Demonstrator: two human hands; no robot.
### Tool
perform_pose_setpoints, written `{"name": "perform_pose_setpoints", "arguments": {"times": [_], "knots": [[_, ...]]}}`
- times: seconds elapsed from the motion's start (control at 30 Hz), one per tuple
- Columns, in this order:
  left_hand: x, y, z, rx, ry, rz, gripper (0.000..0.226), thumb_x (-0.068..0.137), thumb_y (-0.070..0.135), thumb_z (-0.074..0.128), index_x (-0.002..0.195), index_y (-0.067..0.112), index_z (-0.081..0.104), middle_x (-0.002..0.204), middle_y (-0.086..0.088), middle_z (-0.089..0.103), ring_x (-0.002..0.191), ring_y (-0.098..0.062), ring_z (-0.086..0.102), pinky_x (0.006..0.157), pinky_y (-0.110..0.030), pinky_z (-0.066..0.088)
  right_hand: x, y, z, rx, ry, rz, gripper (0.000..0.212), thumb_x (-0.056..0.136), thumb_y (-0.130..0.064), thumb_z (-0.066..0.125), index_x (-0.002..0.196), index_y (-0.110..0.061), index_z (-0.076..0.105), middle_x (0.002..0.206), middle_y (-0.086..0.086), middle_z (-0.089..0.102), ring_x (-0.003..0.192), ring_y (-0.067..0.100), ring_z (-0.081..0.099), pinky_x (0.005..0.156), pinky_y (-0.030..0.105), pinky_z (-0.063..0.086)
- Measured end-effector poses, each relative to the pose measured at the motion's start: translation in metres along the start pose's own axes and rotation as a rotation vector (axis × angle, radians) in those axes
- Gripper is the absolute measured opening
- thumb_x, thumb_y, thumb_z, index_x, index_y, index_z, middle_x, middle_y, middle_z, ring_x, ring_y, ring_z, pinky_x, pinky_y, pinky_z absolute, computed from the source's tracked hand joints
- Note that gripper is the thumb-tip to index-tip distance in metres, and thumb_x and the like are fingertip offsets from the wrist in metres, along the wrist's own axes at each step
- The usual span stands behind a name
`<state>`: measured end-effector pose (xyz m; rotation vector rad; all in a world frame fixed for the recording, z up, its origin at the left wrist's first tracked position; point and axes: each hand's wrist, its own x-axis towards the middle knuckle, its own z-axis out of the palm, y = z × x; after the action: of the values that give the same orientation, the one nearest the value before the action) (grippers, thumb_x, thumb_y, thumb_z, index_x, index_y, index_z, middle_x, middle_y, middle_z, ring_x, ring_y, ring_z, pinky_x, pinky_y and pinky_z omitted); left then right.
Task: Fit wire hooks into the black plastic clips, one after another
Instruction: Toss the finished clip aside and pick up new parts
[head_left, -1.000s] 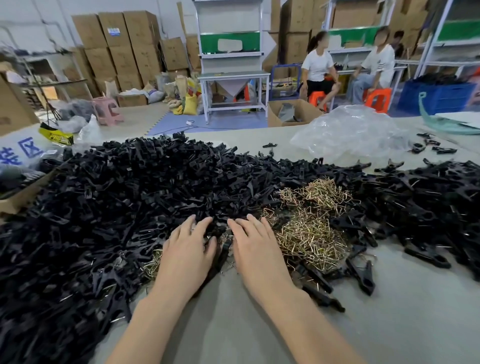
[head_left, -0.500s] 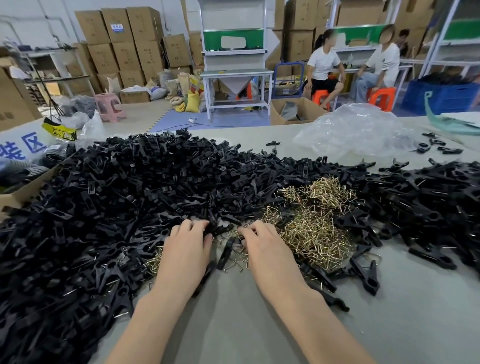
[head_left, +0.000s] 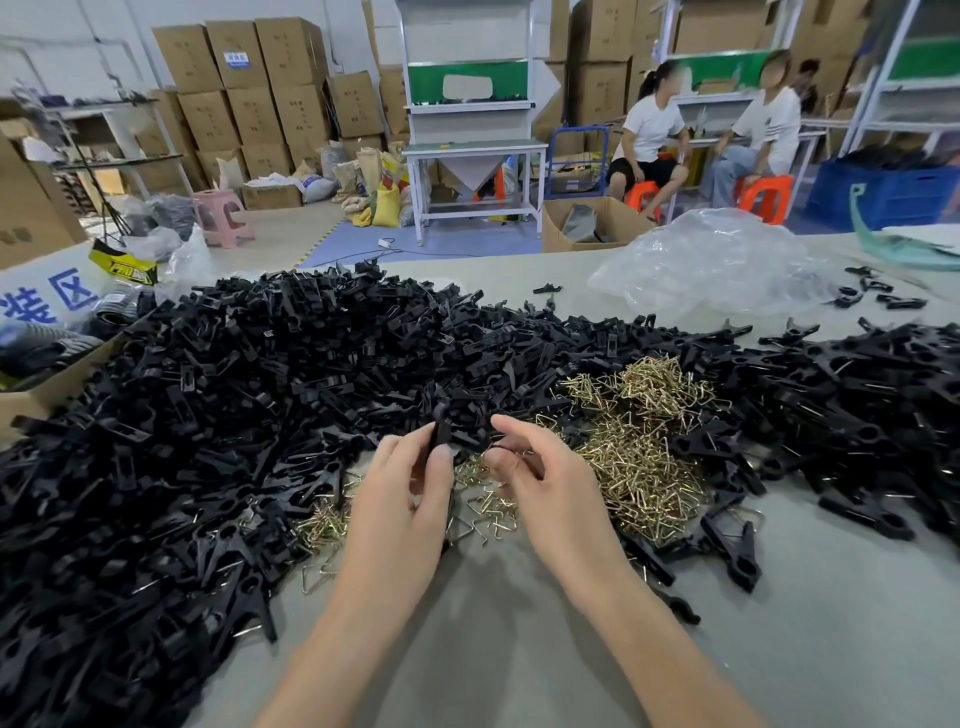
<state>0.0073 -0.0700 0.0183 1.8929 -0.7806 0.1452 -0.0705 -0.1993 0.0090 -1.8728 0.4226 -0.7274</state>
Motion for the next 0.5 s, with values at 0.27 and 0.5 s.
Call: {"name": "perform_pose_setpoints", "arguments": {"times": [0.27,0.5], "knots": [[-0.0016,-0.0013,0.0025,-0.032,-0.034,-0.070,0.023,0.101,0.030,0.051,0.121,0.027,0.062,0.102,0.012,0.061,0.087,-0.003,0.061,0.070,-0.008,0.043,-0.0046,0.0013,-0.0042,-0.385,-0.133,-0.224,0.049,0.099,-0.014,0.063,0.143,-0.033,0.052,0.117,-0.020,0.062,0.112,-0.006,0.046,0.096,0.002,0.029],[-0.0047,0.0021,0.0035,-0.204,-0.124,-0.104,0.019,0.103,0.025,0.049,0.110,0.038,0.062,0.088,0.015,0.071,0.075,-0.008,0.065,0.065,-0.017,0.050,-0.0066,-0.0039,-0.0028,-0.194,-0.090,-0.211,0.055,0.097,-0.014,0.066,0.139,-0.044,0.049,0.113,-0.025,0.065,0.113,-0.002,0.058,0.093,0.010,0.043]]}}
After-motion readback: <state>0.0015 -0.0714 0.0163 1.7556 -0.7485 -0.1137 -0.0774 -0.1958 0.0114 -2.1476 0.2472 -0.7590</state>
